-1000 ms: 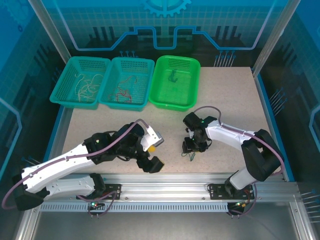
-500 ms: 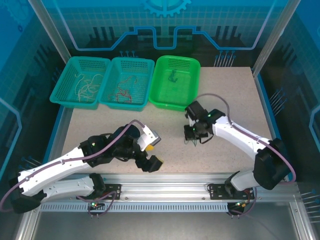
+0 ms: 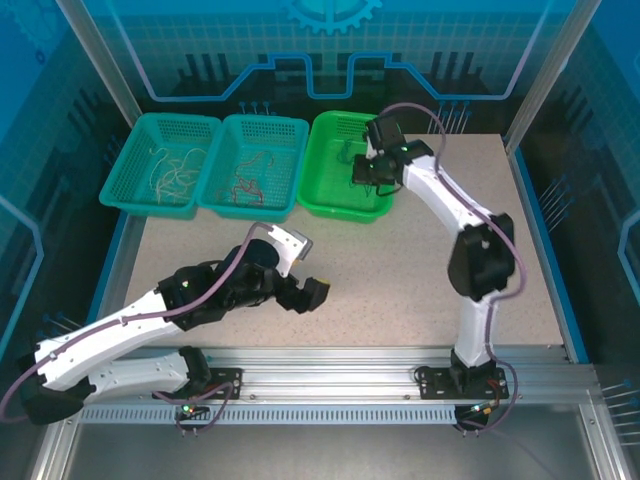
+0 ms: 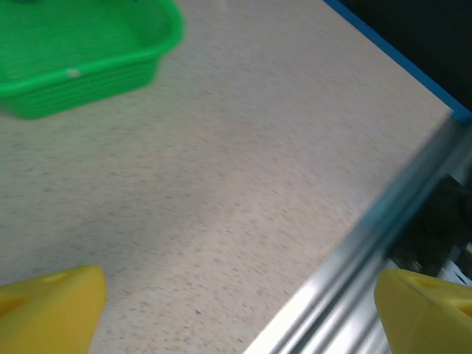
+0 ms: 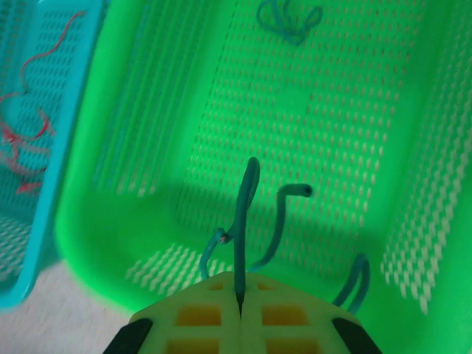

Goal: Untangle the cables

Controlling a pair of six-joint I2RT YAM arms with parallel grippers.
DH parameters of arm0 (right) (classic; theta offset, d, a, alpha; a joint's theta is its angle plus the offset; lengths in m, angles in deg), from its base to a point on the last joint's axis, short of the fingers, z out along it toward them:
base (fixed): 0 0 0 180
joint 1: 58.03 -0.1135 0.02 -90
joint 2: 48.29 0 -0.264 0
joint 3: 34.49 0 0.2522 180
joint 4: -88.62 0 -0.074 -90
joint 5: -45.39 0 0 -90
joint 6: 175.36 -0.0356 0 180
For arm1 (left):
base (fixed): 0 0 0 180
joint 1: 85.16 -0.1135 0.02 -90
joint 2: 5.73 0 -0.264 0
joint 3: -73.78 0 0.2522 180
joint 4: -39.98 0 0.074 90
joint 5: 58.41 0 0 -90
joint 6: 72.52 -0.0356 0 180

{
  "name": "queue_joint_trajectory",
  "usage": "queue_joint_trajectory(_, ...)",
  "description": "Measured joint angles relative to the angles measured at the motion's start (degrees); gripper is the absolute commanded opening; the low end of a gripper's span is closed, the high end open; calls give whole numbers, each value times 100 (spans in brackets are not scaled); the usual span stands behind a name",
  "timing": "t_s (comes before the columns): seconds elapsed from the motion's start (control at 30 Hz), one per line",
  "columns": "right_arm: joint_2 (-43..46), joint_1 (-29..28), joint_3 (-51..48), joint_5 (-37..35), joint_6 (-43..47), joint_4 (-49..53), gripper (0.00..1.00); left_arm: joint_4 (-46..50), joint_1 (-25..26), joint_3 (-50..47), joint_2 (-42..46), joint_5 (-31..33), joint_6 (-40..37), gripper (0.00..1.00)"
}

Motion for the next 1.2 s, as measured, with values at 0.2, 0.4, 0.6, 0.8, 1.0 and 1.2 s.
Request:
queue_joint_trajectory(0.2, -1628, 55, 2247, 0, 133, 577, 53, 4, -551, -15, 20, 927, 352, 97)
queue_joint_trajectory(0.4, -940, 66, 1735, -127, 350, 704, 64, -138, -1631, -734, 688, 1582, 448, 99)
queue_joint_trajectory(0.6, 2096, 125, -1904, -619, 619, -59, 83, -999, -2811, -1902, 1156, 1906, -492, 99)
queue_joint_trajectory(0.8, 4411, 442, -4815, -1340, 1134, -1401, 88, -2483, -4155, -2813, 507, 1303, -1366, 99)
queue_joint_trajectory(1.0, 4819, 846, -7270, -1941, 1884, -3220, 99, -4433, -4957, -3405, -769, 564, -1794, 99)
queue_joint_trajectory(1.2, 3869, 1521, -7676, -1827, 2050, -4942, 100, -6155, -5257, -3436, -2107, 13, -1906, 99)
